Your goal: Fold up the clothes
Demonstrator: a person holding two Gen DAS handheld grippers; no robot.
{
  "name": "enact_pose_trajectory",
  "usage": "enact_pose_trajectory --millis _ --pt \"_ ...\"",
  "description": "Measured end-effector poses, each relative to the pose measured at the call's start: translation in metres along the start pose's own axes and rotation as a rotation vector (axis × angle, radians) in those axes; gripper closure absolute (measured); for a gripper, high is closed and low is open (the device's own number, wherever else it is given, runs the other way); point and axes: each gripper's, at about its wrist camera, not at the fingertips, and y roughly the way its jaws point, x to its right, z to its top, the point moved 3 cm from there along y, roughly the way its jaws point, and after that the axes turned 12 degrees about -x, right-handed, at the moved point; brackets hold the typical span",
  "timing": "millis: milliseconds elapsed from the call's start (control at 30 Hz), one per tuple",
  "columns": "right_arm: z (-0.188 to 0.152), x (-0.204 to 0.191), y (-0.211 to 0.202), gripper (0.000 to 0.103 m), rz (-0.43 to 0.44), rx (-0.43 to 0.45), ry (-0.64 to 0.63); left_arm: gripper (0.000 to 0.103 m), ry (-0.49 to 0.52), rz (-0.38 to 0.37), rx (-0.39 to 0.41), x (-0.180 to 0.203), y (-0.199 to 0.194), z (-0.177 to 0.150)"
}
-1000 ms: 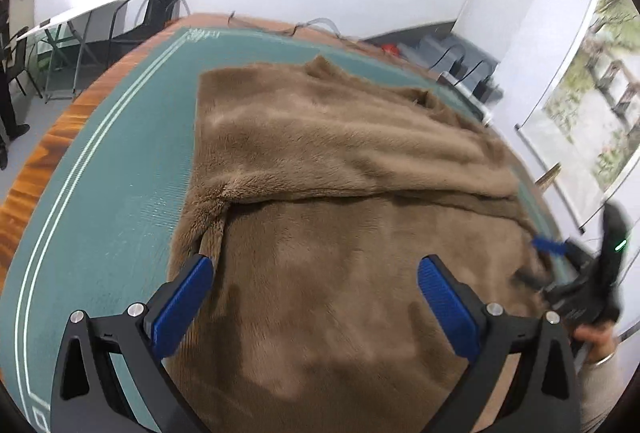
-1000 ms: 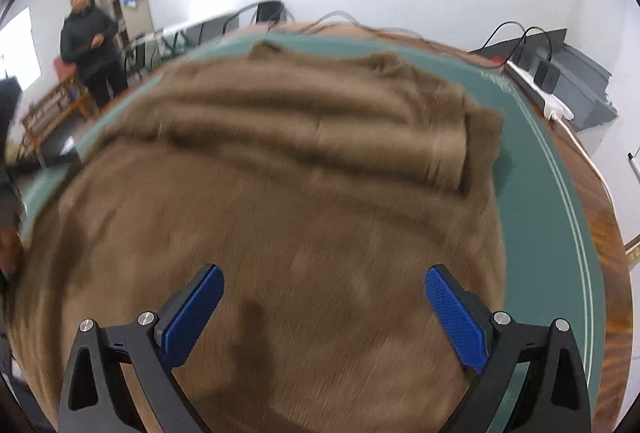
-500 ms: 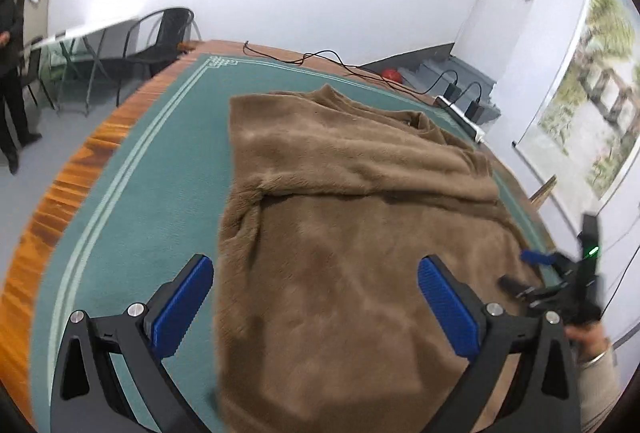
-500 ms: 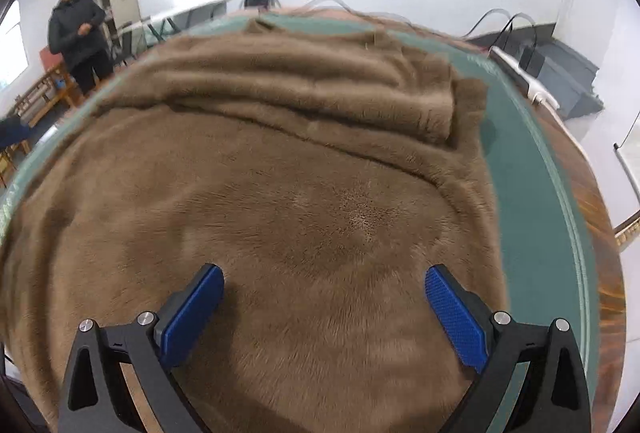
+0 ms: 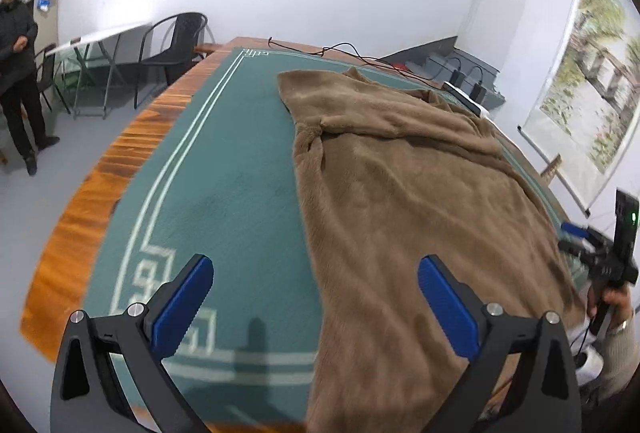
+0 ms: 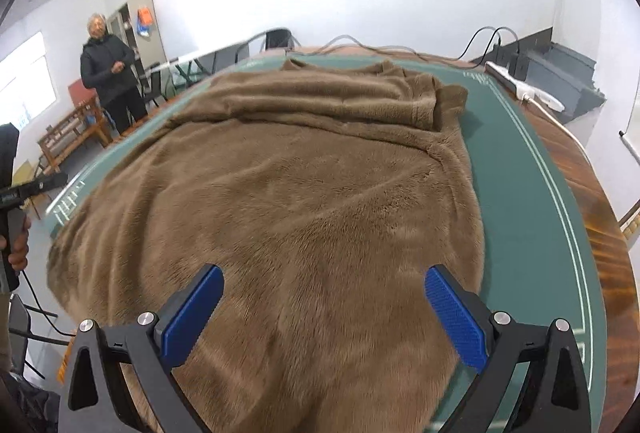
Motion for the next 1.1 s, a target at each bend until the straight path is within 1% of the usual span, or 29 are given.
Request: enact_pose_trajectory --millis 67,167,333,400,433,467,500,567,700,800,1000,1033,1067,1100 --pt "-0.009 0.001 -0.007 0.001 0.013 0.018 0.012 0.0 0.024 -0.009 -0.012 0.0 -0.008 -0.014" --pt "-0.018 0.0 -0.01 0.001 0.034 0.031 0.026 0.0 0.066 -0.069 -0.049 0.009 -0.01 -0.036" --pt "-0.031 0.001 -0.011 0.001 0.042 0.032 0.052 0.001 0.13 -0.109 -0.067 0.032 -0.006 -0.064" --pt "-0.035 0.002 -0.011 0.001 0.047 0.03 0.065 0.005 0.155 -0.125 -0.074 0.041 -0.004 -0.075" --pt "-0.037 0.003 -0.012 0.001 0.048 0.031 0.071 0.015 0.156 -0.136 -0.088 0.043 0.0 -0.078" --pt "-0.039 0.004 -0.012 0.001 0.049 0.032 0.077 0.023 0.141 -0.145 -0.109 0.044 0.006 -0.077" --pt "-0.041 0.005 -0.013 0.001 0.05 0.034 0.084 0.028 0.127 -0.147 -0.117 0.043 0.009 -0.076" --pt "-0.044 0.008 -0.015 0.001 0.05 0.042 0.097 0.033 0.1 -0.143 -0.109 0.04 0.01 -0.072" --pt "-0.052 0.011 -0.024 0.001 0.019 0.074 0.11 0.034 0.032 -0.139 -0.071 0.029 0.007 -0.06" --pt "-0.06 0.017 -0.03 0.001 0.014 0.093 0.13 0.034 -0.007 -0.12 -0.102 0.021 0.019 -0.059" --pt "-0.082 0.033 -0.043 0.001 0.013 0.11 0.187 0.034 0.006 -0.104 -0.11 0.026 0.023 -0.059" --pt "-0.087 0.036 -0.046 0.001 0.014 0.111 0.193 0.037 0.0 -0.108 -0.113 0.025 0.022 -0.059" --pt "-0.093 0.039 -0.049 0.001 0.008 0.113 0.2 0.045 -0.007 -0.113 -0.117 0.025 0.022 -0.059" --pt "-0.099 0.041 -0.052 0.001 0.003 0.115 0.206 0.072 -0.014 -0.119 -0.121 0.024 0.022 -0.058"
